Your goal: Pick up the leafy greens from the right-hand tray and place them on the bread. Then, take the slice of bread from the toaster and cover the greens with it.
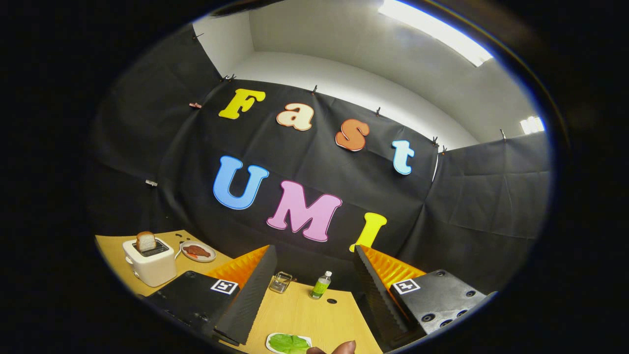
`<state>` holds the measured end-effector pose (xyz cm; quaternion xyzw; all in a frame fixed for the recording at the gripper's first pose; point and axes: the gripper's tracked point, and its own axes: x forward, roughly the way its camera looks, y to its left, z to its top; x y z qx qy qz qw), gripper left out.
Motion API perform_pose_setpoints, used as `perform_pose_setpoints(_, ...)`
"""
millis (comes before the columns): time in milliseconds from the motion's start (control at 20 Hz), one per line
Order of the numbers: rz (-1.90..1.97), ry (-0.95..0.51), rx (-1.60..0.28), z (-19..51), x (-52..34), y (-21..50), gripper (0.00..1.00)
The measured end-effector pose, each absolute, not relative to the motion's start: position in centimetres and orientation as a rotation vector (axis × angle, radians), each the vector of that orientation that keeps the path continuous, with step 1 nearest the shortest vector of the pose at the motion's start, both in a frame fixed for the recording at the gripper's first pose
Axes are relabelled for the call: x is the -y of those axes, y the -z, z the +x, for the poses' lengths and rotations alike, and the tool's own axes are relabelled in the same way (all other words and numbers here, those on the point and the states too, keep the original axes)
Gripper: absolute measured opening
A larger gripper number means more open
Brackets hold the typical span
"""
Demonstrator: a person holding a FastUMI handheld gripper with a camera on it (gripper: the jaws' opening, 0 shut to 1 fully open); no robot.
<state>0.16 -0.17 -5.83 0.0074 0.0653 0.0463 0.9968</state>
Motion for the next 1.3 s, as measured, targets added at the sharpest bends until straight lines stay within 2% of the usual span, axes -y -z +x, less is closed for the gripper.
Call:
perform_pose_setpoints(300,-0.020,-0.281,-0.323,-1.0,-1.0,15.2,0.98)
perform_pose_setpoints(950,-0.003,-0.640,-0.766,-6.2,-1.9,41.1,0.97)
perform_pose_setpoints(1300,0.038,-0.735,-0.917,-6.7,-5.5,47.0,0.95)
